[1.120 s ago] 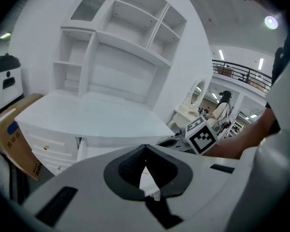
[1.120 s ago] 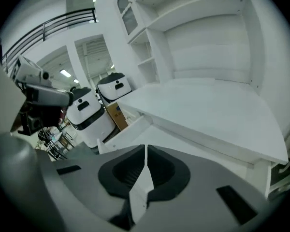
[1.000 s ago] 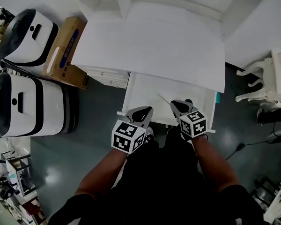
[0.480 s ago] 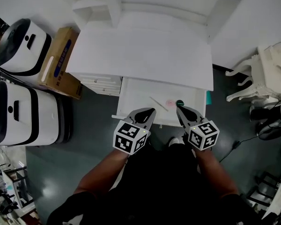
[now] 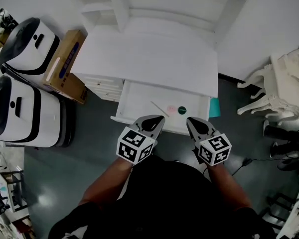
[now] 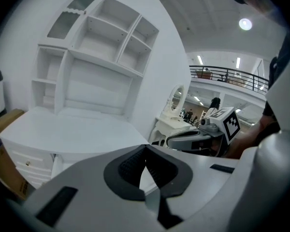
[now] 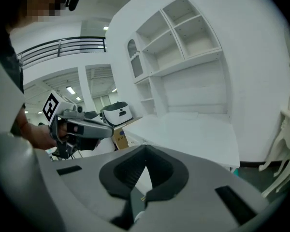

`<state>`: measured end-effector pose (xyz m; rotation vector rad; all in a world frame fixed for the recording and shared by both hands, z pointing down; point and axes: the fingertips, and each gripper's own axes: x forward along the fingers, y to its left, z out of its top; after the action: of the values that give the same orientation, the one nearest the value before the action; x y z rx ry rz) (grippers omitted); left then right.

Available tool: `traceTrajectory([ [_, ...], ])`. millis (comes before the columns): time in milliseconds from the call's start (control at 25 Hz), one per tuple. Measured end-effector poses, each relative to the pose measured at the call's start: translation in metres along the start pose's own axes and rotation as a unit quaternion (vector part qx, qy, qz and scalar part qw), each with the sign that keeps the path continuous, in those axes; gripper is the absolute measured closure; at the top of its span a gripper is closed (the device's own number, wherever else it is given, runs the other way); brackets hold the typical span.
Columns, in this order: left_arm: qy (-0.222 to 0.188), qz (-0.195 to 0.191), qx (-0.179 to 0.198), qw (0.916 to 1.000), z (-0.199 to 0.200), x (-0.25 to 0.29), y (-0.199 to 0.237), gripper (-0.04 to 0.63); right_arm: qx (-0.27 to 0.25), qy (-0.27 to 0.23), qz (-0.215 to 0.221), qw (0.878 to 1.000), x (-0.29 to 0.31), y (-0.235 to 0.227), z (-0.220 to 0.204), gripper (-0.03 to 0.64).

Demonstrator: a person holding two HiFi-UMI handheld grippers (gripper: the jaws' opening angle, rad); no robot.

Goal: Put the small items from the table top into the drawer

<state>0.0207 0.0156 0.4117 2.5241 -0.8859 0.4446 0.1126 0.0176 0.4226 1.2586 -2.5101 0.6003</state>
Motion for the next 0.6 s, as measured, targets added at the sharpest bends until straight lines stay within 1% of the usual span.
traceTrajectory([
  [80,0.000,0.008,0.017,0.9998,-0.002,0.003,-0.018,0.592,-0.013,0.002,0.003,1.000,-0.015,-0.001,-0.009,0.592],
  [120,0.000,0.015,0.017,0.9997,-0.004,0.003,-0.026,0.592,-0.012,0.003,0.004,1.000,-0.023,-0.002,-0.014,0.592],
  [240,-0.005,0.036,-0.011,0.9993,-0.012,0.001,-0.046,0.592,-0.002,-0.001,0.006,1.000,-0.047,-0.007,-0.022,0.592],
  [360,-0.008,0.049,-0.034,0.9982,-0.022,-0.003,-0.066,0.592,0.014,-0.013,0.012,1.000,-0.069,-0.013,-0.025,0.592],
  [600,-0.014,0.070,-0.037,0.9968,-0.043,-0.010,-0.111,0.592,0.017,-0.024,0.023,0.999,-0.109,-0.012,-0.040,0.592],
])
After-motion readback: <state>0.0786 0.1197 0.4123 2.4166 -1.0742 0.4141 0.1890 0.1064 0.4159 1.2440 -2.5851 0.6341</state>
